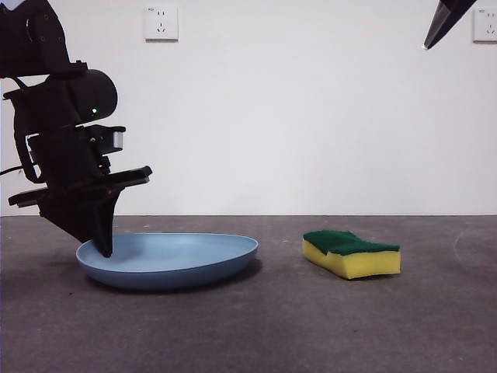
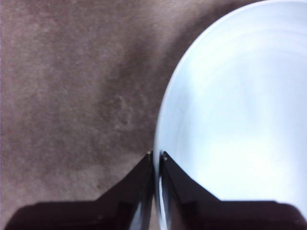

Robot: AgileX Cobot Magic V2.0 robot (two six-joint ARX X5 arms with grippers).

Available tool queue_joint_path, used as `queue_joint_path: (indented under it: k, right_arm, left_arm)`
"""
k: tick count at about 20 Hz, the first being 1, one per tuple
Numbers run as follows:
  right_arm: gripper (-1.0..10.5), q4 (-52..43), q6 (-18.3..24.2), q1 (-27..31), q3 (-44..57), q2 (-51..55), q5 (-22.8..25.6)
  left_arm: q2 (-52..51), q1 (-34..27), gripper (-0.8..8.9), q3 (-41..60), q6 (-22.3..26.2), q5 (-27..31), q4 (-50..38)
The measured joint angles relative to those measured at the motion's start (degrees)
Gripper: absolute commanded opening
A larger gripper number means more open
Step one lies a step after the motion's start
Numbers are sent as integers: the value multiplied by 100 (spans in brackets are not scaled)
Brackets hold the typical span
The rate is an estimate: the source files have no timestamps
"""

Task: Pick up the plate,pick up the cloth,clean the plate with the cloth

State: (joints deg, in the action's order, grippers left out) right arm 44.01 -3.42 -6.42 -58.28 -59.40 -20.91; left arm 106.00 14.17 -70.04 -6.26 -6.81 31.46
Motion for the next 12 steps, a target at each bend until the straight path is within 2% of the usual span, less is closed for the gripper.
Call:
queue_joint_path:
  k: [5, 9, 12]
  right_arm:
    - [536, -249, 0, 0, 0, 0, -11]
    - [536, -804, 2, -74, -2, -39, -11]
    - [536, -940, 116, -256, -83, -439, 133]
  left_arm:
    - [-605, 24, -9, 46, 31, -133, 310]
    - [-1714, 26, -9, 96, 225, -109, 651]
    - [-2782, 26, -9, 96, 367, -107, 859]
